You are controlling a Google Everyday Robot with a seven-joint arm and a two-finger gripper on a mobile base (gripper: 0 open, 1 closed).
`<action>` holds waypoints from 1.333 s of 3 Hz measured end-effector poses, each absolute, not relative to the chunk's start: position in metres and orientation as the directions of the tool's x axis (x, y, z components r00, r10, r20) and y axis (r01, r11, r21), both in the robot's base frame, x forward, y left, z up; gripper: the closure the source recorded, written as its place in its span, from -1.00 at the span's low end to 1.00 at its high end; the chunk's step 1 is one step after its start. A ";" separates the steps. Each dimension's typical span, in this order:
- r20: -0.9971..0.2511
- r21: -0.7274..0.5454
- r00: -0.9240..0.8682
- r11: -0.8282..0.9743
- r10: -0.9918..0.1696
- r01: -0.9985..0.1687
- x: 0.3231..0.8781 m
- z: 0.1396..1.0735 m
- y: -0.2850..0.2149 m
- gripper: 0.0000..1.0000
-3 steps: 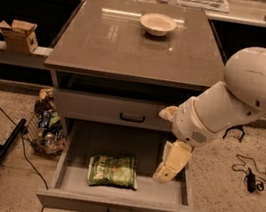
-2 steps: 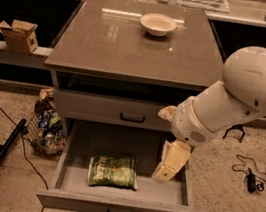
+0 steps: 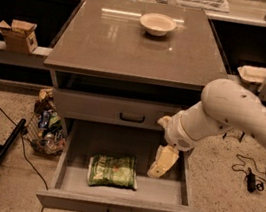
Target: Pick green jalapeno chip bag from middle drawer and place on counter
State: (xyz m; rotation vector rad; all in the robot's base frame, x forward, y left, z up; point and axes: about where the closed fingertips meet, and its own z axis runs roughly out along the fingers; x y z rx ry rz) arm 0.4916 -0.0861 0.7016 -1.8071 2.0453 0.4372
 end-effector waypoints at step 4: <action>-0.485 0.004 -0.145 0.164 -0.862 -0.986 0.542 0.568 -0.078 -1.00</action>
Offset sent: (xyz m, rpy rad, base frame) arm 0.0307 -0.0019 -0.0462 0.0417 -0.0277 -0.0434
